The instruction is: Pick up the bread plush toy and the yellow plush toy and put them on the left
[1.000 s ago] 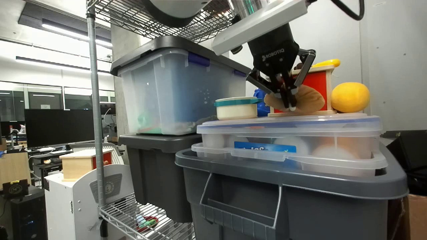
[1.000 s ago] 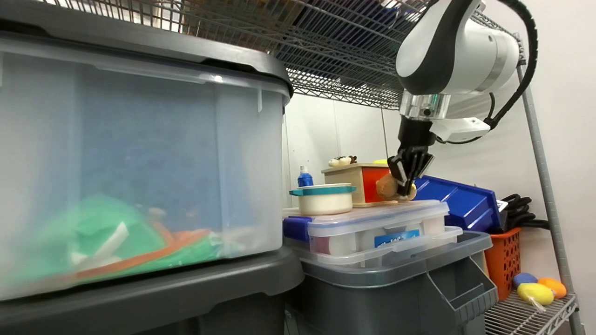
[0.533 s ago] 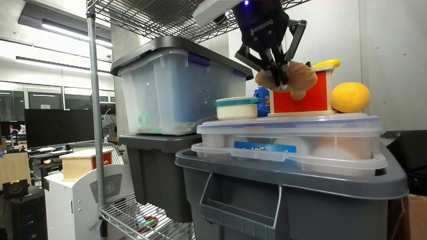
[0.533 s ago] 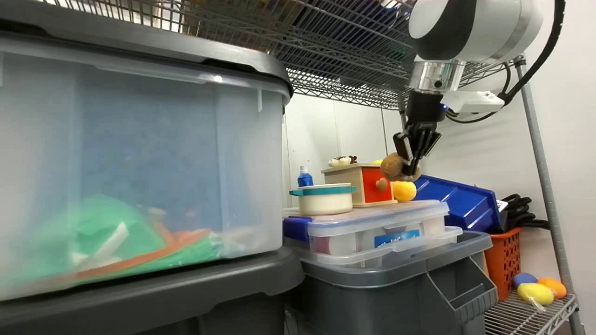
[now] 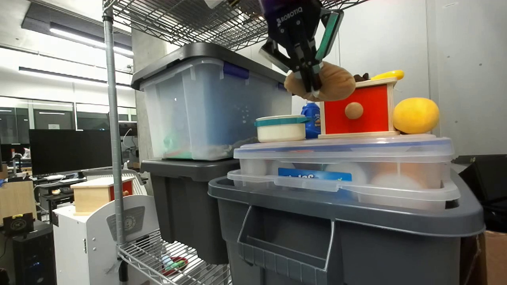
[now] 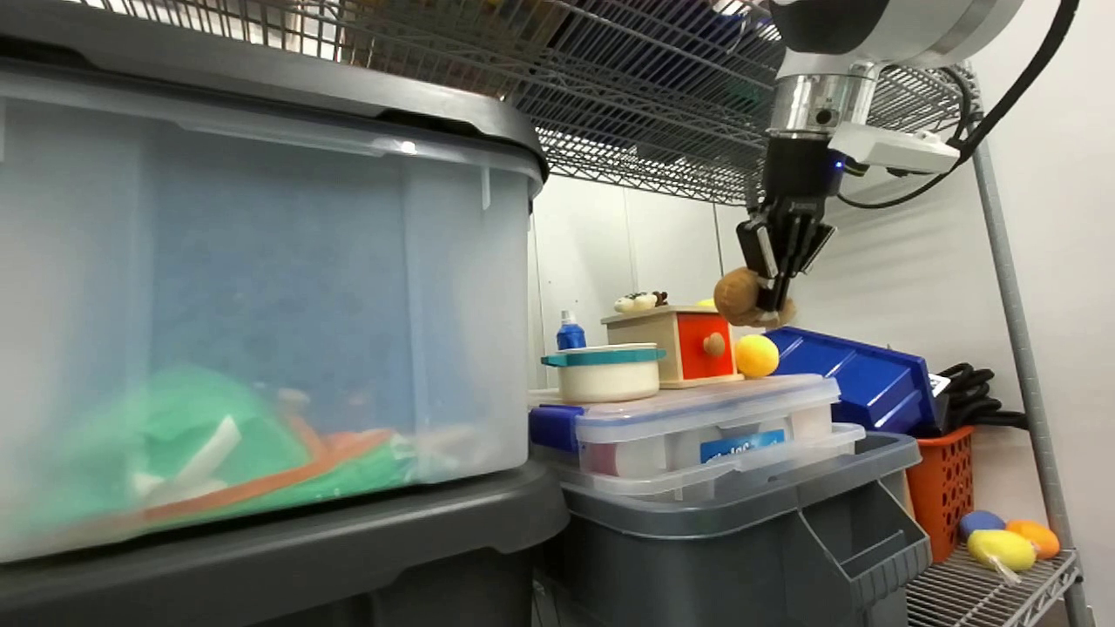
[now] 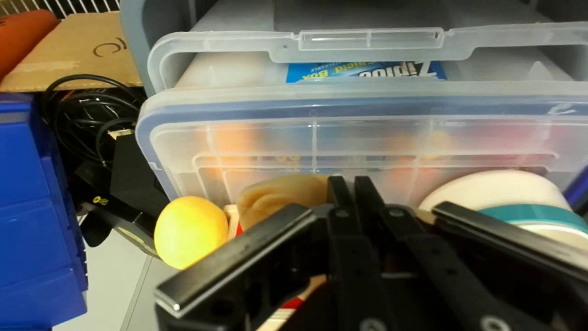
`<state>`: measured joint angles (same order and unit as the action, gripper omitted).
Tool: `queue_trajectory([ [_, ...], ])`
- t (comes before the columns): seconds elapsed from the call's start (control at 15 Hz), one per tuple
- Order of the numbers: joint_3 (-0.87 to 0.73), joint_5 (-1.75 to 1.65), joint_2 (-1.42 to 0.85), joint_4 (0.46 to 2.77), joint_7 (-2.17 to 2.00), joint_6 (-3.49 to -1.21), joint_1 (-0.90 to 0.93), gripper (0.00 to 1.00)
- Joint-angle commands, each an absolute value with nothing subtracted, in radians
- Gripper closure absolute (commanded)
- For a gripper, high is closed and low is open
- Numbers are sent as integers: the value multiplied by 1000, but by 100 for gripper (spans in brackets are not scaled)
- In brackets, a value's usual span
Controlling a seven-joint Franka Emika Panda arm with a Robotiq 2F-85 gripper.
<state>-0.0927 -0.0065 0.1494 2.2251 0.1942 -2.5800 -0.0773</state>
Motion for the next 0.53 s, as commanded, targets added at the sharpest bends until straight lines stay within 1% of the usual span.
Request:
queue_trajectory([
  [0.0, -78, 14, 198, 2245, 177, -2551, -49, 98],
  [0.47, -55, 46, 203, 2236, 198, -2581, 8, 98],
])
